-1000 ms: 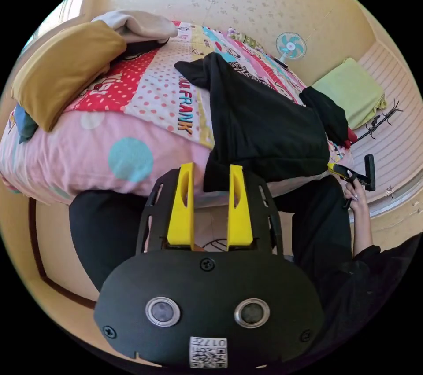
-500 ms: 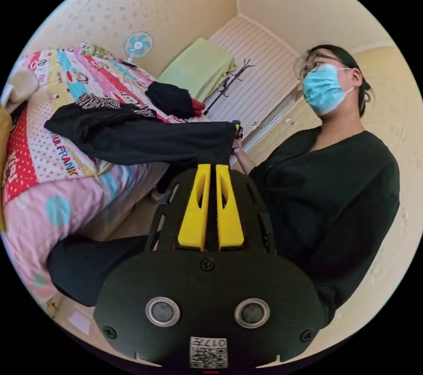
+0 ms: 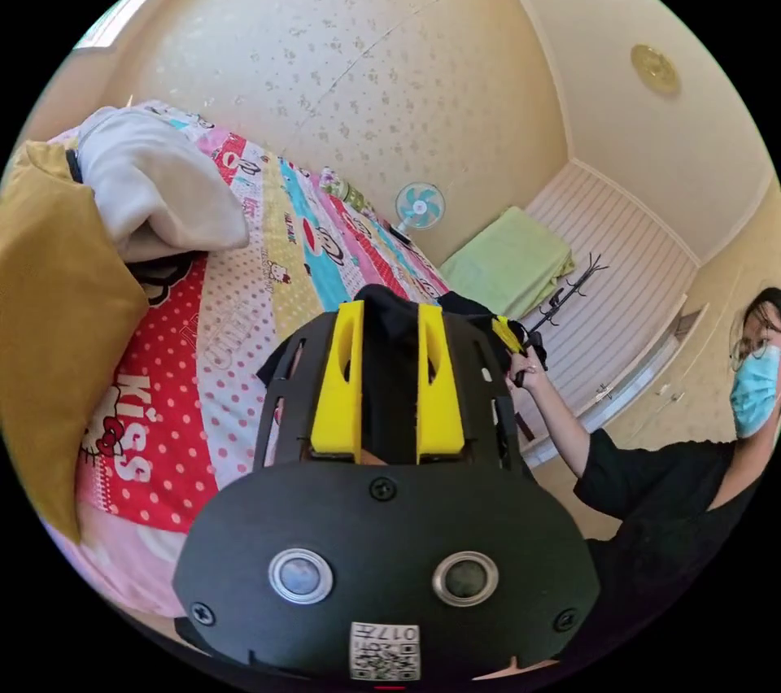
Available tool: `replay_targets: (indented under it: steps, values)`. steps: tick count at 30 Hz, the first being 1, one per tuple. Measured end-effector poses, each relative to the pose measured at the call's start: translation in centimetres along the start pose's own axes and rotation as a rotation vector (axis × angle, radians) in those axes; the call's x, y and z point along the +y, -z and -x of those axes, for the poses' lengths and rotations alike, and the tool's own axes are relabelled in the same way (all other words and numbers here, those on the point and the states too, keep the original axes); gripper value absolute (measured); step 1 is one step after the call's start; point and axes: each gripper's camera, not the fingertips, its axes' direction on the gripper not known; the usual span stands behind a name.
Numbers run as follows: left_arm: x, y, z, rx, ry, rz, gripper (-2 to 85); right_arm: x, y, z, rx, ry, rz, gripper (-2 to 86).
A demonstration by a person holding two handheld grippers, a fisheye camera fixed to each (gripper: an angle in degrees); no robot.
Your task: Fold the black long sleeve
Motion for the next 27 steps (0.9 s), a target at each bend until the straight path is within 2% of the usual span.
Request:
replay_targets:
  steps: [4, 7, 9, 11, 13, 16, 18, 19, 21, 24, 26, 27]
  values:
    - [3.3, 0.3, 1.4, -0.086, 0.024, -0.024, 14.5, 5.0, -2.5, -0.4, 0.128, 0.092, 0.123, 7.8]
    - [7.5, 0.0, 2.1, -0.118, 0.023, 0.1, 14.3, 11.1, -2.9, -0.7, 0.227, 0.148, 0.174, 7.9]
    - [9.6, -0.9, 2.6, -0.159, 0.063, 0.186, 13.8, 13.9, -2.9, -0.9, 0.2, 0.153, 0.152, 7.4]
    - [10.8, -1.3, 2.1, -0.181, 0.049, 0.156, 11.6, 15.6, -3.3, -1.2, 0.117, 0.146, 0.144, 5.0]
    - [10.2, -2.0, 1.3, -0.11, 0.002, 0.199, 2.6, 16.0, -2.6, -1.0, 0.093, 0.125, 0.107, 3.4]
    - [8.5, -0.2, 0.1, -0.018, -0.019, 0.212, 0.4, 16.9, 1.1, 0.2, 0.08, 0.097, 0.007, 2.1]
    - [8.2, 1.5, -0.1, -0.025, -0.029, 0.235, 0.1, 18.1, 1.7, 0.2, 0.204, 0.058, 0.026, 1.8]
    - [8.4, 1.6, 0.5, -0.052, -0.002, 0.318, 0.2, 18.9, 1.1, -0.5, 0.32, 0.008, 0.072, 1.8]
    - [9.8, 1.2, 1.8, -0.082, 0.064, 0.415, 0.5, 20.0, 0.0, -1.9, 0.381, -0.039, 0.115, 2.0]
    - [12.5, 1.5, 3.2, -0.085, 0.165, 0.376, 3.4, 20.6, -0.3, -0.3, 0.368, -0.031, 0.053, 3.4]
    - [13.7, 2.2, 3.7, -0.088, 0.242, 0.317, 9.1, 20.3, -0.6, 4.8, 0.562, 0.051, -0.062, 5.6]
    - [14.3, 2.5, 3.8, -0.073, 0.275, 0.256, 11.7, 20.1, -1.0, 6.2, 0.596, 0.079, -0.088, 5.8]
